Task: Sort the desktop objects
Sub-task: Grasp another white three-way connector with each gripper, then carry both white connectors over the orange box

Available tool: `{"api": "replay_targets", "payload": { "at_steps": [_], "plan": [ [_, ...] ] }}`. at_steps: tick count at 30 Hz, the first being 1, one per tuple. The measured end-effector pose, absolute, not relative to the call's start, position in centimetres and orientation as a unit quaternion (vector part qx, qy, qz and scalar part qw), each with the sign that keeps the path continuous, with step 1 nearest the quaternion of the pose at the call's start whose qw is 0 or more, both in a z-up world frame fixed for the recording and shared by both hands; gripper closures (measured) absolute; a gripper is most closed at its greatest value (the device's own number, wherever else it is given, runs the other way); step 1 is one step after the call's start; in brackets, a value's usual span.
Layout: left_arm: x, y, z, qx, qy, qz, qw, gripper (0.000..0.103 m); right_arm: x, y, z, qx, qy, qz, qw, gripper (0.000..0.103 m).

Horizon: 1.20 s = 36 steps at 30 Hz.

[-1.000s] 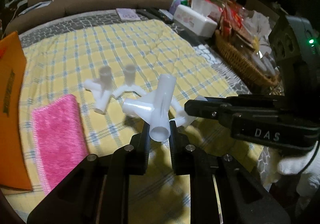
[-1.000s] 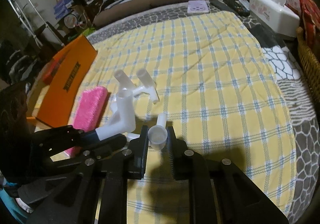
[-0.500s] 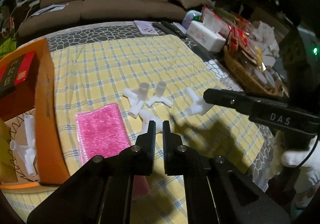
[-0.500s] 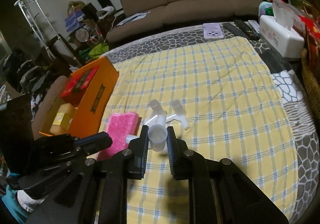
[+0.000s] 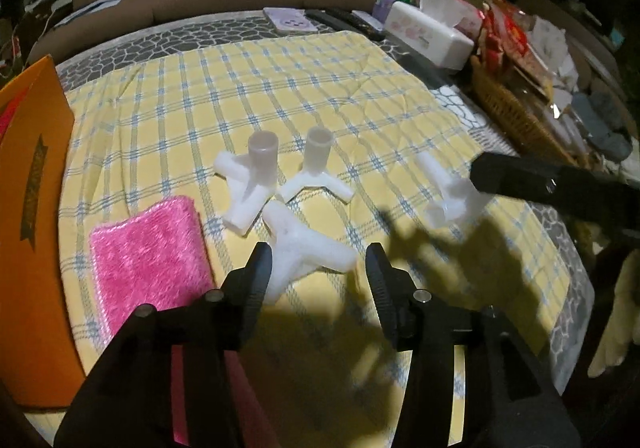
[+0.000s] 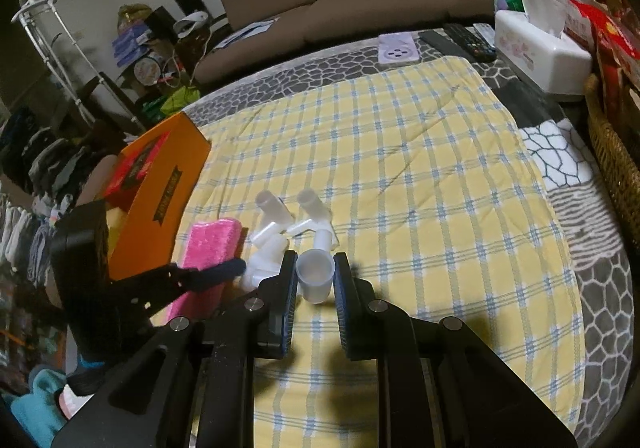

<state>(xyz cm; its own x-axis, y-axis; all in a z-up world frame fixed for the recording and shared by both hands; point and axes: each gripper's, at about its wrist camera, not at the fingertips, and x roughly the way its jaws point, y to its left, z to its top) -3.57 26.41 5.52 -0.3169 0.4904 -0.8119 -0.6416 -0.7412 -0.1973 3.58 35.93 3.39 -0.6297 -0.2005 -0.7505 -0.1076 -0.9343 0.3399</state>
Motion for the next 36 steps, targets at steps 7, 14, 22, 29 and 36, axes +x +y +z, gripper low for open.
{"api": "replay_targets", "payload": {
  "at_steps": [7,14,22,29,36],
  "plan": [
    [-4.8,26.8,4.9,-0.479,0.068,0.801,0.353,0.078,3.7,36.3,3.1,0.431,-0.182,-0.883,0.025,0.086],
    [-5.8,27.1,3.7,-0.498,0.057,0.789,0.355,0.087,3.7,36.0,3.0,0.433,-0.178,-0.883,0.027,0.086],
    [-5.3,26.0,6.4,-0.472,0.049,0.801,0.364,0.087,3.4,35.7,3.1,0.432,-0.177,-0.884,0.03,0.086],
    [-4.9,23.3,10.1,-0.448,0.046,0.814,0.366,0.087,3.1,34.7,4.3,0.42,-0.176,-0.89,0.038,0.086],
    [-5.1,19.1,13.2,-0.433,0.038,0.829,0.352,0.087,1.9,32.0,6.4,0.405,-0.166,-0.897,0.06,0.086]
  ]
}}
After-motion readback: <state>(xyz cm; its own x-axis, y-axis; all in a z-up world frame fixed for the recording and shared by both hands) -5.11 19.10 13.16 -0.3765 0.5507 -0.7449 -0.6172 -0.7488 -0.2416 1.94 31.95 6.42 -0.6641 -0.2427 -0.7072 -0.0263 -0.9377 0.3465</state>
